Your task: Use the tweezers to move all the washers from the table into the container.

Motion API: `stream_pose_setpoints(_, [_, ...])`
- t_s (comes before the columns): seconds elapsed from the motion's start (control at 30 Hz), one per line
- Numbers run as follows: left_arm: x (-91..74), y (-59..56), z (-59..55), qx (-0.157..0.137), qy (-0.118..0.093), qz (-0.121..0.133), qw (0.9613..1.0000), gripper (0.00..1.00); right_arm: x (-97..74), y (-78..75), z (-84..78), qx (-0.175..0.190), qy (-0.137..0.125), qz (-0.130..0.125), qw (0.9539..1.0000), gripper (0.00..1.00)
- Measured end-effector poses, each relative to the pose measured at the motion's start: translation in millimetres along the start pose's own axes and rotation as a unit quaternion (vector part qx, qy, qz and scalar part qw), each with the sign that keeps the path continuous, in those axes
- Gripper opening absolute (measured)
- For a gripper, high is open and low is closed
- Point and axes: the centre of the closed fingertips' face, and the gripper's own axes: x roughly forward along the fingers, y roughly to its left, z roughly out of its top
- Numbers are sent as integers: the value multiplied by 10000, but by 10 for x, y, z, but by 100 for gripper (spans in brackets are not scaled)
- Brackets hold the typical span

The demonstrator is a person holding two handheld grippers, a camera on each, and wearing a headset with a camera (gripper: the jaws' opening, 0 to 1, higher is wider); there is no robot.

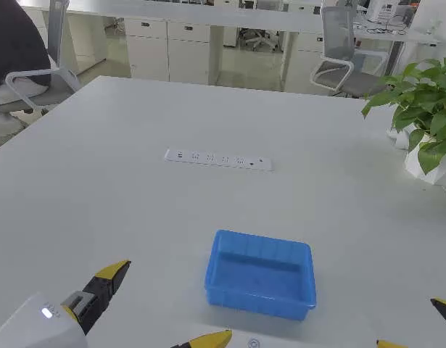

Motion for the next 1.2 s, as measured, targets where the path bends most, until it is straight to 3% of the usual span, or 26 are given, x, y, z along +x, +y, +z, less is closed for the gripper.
stream_pose_setpoints(1.2, [5, -17, -33, -98, 72, -99, 9999, 95, 1, -25, -34, 42, 91, -55, 9999, 70])
